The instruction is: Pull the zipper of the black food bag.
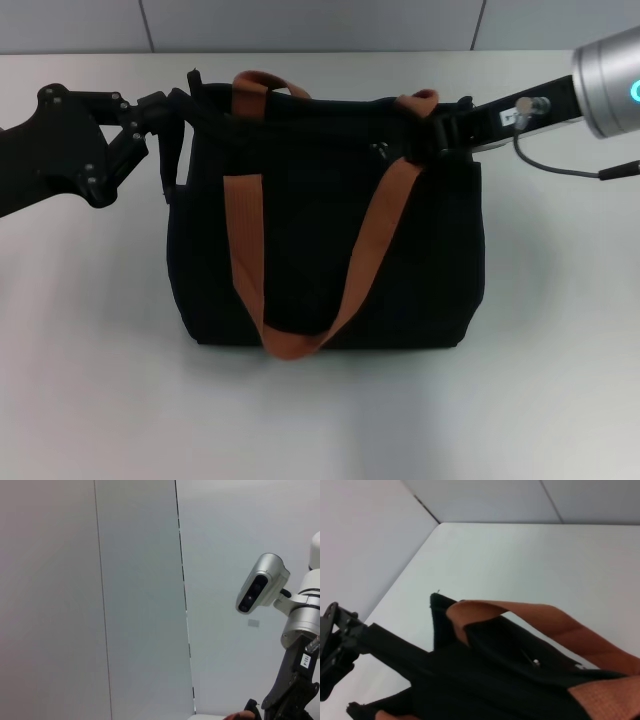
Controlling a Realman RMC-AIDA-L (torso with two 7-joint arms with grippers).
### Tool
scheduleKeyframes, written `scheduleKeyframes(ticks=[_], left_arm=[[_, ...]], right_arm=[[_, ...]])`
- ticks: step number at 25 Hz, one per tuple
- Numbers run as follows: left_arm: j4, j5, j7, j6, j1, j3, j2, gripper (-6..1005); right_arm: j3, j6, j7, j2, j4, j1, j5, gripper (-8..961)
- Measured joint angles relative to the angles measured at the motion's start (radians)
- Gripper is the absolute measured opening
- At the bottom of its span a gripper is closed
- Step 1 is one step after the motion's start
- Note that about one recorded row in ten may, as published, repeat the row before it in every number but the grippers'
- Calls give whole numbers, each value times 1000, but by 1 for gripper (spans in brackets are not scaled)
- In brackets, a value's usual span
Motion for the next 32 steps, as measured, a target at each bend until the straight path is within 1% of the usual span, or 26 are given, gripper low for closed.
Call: scheduleKeyframes(ticks=[7, 14, 17, 21, 23, 26, 27, 28, 29, 30, 31, 32], left_arm=[[0, -4, 4, -5, -1, 0, 3, 126], [0, -4, 5, -7, -4, 0, 3, 129], [0, -5, 6, -7, -5, 0, 3, 130], [0, -5, 6, -9, -5, 0, 3, 132], [0, -5, 3, -16, -5, 0, 3, 132], [0, -5, 1, -21, -4, 0, 2, 133], [0, -5, 1, -22, -3, 0, 1, 134], [0, -6, 2, -23, -2, 0, 0, 134], [0, -8, 3, -23, -1, 0, -2, 135], [0, -8, 3, -23, -1, 0, -2, 135], [0, -8, 3, -23, -1, 0, -2, 135], [-2, -15, 1, -24, 4, 0, -5, 136]], right_arm=[[43, -16, 0, 0, -41, -41, -10, -2], [67, -21, -24, 0, -40, -53, 9, -1], [98, -31, -90, -4, -10, -54, 70, -1], [131, -45, -166, -6, 7, -58, 104, -1], [204, -60, -325, -6, 84, -83, 236, -1], [225, -65, -374, -7, 109, -89, 276, 65], [269, -92, -465, -13, 172, -94, 353, 87], [269, -92, -465, -13, 172, -94, 353, 109], [327, -150, -580, -31, 269, -93, 447, 131], [327, -150, -580, -31, 269, -93, 447, 169], [356, -181, -644, -42, 320, -92, 486, 207], [393, -246, -783, -66, 430, -90, 548, 246]])
